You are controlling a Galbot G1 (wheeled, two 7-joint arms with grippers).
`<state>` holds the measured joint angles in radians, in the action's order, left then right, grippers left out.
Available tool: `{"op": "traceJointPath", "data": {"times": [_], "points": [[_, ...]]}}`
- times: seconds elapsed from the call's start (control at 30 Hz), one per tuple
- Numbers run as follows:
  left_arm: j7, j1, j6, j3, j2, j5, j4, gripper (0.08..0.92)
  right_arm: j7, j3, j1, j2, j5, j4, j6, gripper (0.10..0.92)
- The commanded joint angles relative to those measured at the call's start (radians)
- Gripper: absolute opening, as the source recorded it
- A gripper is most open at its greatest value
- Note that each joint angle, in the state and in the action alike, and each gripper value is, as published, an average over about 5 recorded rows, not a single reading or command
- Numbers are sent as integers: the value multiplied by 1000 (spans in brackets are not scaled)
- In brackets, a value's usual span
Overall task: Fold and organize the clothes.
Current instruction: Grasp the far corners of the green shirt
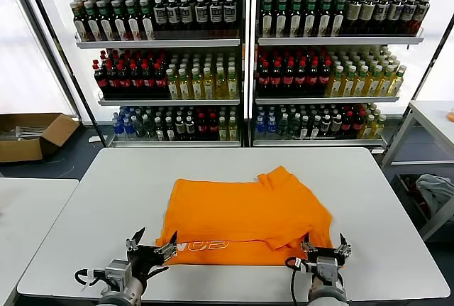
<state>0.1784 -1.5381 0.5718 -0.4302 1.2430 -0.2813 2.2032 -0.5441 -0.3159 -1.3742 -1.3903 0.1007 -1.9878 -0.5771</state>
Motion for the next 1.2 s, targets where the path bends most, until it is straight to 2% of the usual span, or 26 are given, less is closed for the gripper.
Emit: {"op": "traceJointPath", "data": {"times": [0.03,0.3,0.57,0.7,0.93,1.2], "points": [[-7,116,6,12,-12,-24,-78,823,0,11,204,-52,20,185,-4,823],[-10,237,7,37,-33,-49,-172,823,-33,-8,400,-112,93,311,-3,823],[-20,350,7,67,-27,-53,-247,823,-40,-25,520,-84,153,350,-3,823],[-39,413,7,84,-46,-62,-293,823,-28,-20,569,-55,181,379,-3,823],[-76,593,7,156,-113,-158,-470,823,6,34,645,-28,231,492,-5,823],[-105,745,5,215,-91,-199,-678,823,52,71,687,-47,265,596,-4,823]]}}
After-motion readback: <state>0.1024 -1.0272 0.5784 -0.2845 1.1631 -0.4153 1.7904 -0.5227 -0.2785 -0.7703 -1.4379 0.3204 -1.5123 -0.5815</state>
